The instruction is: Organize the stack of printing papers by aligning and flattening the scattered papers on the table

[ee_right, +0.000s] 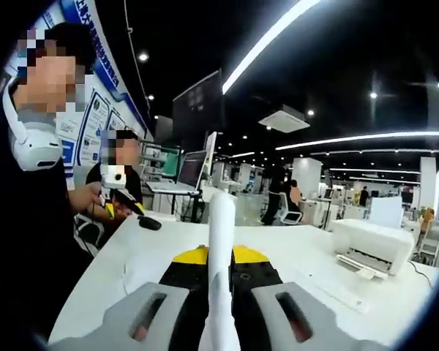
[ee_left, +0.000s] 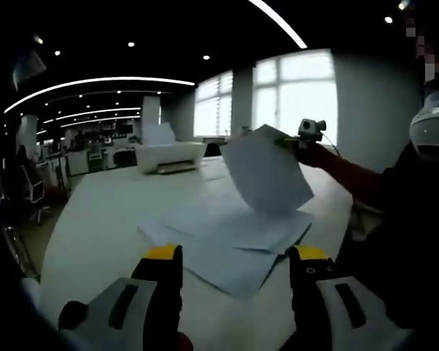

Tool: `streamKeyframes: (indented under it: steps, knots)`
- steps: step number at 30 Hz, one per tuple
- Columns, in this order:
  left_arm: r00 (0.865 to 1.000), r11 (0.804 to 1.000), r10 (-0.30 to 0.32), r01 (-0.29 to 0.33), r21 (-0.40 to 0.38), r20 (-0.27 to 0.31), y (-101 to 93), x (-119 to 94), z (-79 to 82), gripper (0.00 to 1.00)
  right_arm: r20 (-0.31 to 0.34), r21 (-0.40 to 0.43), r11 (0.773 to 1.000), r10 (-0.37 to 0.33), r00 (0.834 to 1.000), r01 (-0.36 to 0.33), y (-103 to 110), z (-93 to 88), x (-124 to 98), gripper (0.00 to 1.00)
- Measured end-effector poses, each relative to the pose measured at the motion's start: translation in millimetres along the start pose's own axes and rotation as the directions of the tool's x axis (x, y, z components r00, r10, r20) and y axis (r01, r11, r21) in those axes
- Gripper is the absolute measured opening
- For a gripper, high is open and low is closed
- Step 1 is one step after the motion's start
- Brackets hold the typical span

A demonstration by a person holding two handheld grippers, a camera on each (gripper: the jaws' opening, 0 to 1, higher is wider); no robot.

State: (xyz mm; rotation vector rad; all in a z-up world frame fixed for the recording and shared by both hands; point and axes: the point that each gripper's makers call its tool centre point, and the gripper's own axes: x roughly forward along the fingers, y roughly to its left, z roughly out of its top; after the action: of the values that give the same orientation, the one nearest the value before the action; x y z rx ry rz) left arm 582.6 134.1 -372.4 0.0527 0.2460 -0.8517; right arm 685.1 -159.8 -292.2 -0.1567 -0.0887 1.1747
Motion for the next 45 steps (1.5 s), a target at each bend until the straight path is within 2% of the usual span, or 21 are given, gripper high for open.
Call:
streamKeyframes:
  steps: [7,19,28,38,42,45]
  knots:
    - [1.0,1.0,0.012,-0.012,-0.018,-0.019,7.0,0,-8.1,0.62,-0.009,-0.038,0.998,0.054,0.998,-0.054,20,3.7,10,0.05]
    - [1.0,1.0,0.016,-0.016,-0.012,-0.017,5.3,-1,-4.9,0.62,-0.019,-0.063,0.992,0.109,0.994,-0.11,30,8.7,25,0.05]
    - [1.0,1.0,0.013,-0.013,0.0,-0.008,3.3,-4,-0.9,0.62,-0.026,-0.086,0.984,0.158,0.987,-0.159,45,23.7,27,0.04]
    - [1.0,1.0,0.007,-0.007,0.01,0.002,2.7,-4,4.2,0.62,0.021,-0.095,0.974,0.207,0.978,-0.204,49,60.4,19,0.03]
    - [1.0,1.0,0.007,-0.007,0.014,0.008,1.6,-4,7.1,0.62,0.059,-0.099,0.968,0.235,0.97,-0.229,50,84.6,10,0.03]
    - [1.0,1.0,0.006,-0.007,0.015,0.009,0.7,-3,7.7,0.62,0.059,-0.119,0.965,0.242,0.968,-0.234,52,96.5,6,0.02]
